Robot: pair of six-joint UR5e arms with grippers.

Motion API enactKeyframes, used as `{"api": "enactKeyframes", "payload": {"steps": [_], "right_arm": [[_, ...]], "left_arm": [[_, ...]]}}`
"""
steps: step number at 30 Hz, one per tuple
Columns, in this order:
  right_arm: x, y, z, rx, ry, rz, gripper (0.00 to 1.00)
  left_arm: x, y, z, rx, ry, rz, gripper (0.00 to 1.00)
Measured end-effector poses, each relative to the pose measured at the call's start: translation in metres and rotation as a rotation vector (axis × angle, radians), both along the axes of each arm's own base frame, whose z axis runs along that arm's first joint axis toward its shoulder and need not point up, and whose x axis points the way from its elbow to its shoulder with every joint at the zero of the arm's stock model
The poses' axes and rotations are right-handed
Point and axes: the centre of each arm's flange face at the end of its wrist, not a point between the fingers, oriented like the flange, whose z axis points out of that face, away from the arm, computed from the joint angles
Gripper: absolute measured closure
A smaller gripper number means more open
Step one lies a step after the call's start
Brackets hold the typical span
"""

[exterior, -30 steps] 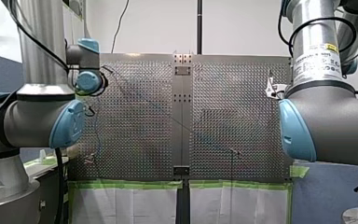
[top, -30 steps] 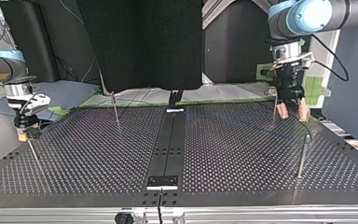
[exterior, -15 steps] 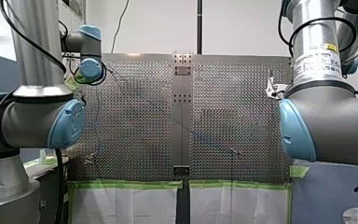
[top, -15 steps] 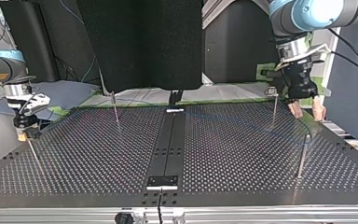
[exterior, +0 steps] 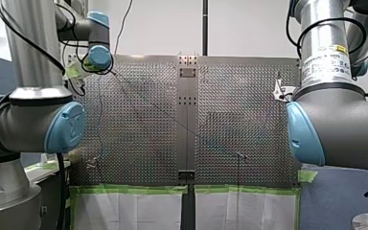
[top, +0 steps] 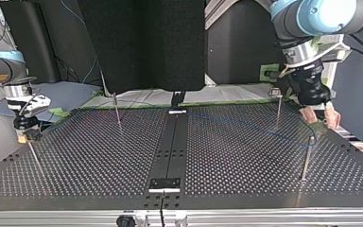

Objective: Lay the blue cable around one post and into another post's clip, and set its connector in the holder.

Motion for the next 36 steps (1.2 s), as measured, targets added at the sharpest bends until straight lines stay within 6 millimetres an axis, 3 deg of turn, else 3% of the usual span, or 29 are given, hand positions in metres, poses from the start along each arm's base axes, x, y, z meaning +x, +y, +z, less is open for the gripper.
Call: {"api": "enactKeyframes", "payload": {"steps": [14, 36], "right_arm": [[-0.001, -0.001, -0.002, 0.002, -0.003, -0.001, 0.0], [-0.004, -0.002, -0.002, 0.0, -0.007, -0.006, 0.0]], "left_arm": [[-0.016, -0.004, -0.008, 0.127, 0.191, 0.092, 0.0], [-0.038, -0.008, -0.029, 0.373, 0.52, 0.046, 0.0]]}}
